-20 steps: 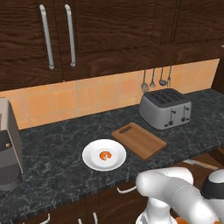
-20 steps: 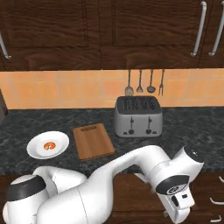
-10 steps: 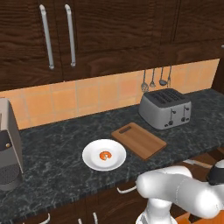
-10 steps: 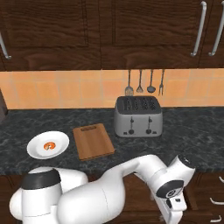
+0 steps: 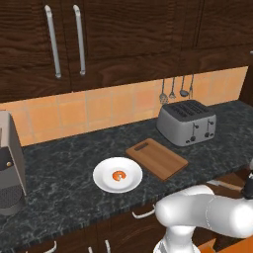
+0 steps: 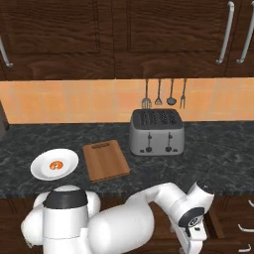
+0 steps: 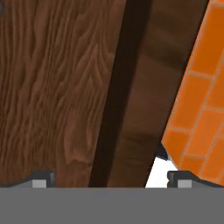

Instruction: Pick up the knife from the drawer and place it on the cutting board. Then place the meat from the plate to the cutting board.

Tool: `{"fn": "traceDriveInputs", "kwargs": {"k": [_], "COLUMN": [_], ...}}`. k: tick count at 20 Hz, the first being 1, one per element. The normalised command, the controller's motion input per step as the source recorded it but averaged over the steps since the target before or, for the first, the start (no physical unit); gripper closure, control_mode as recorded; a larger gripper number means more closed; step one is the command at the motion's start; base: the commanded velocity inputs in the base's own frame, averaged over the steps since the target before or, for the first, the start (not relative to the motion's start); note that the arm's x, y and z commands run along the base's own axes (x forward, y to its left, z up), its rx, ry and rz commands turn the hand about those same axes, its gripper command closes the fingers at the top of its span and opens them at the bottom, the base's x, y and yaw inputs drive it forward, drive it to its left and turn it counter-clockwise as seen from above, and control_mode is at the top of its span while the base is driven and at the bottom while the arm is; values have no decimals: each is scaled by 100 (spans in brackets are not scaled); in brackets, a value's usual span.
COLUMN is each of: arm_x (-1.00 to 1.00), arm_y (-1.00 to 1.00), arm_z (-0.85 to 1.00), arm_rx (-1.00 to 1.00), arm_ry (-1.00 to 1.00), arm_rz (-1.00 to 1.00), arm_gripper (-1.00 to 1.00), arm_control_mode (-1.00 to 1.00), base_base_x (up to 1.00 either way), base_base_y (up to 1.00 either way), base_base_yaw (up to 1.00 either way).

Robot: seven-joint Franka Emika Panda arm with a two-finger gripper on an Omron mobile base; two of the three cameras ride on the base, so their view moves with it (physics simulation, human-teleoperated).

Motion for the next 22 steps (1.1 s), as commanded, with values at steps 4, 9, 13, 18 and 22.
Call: {"fn": "traceDriveInputs", "kwargs": {"k": [4, 9, 13, 18, 22], "arm_x": [10, -55, -100, -100, -100], "arm_y": [-1, -10, -11, -8, -5], "arm_z": [-61, -70, -77, -39, 49], "arm_rx": [0, 0, 0, 3, 9], "arm_ry": [0, 15, 30, 20, -15], "arm_rz": [-1, 0, 0, 0, 3], "arm_gripper": [-100, -100, -100, -100, -100], "arm_control_mode": [-100, -100, -100, -100, -100], "base_base_x": [0, 0, 0, 0, 0], "base_base_y": [0, 0, 0, 0, 0], "base_base_yaw": [0, 0, 0, 0, 0]}}
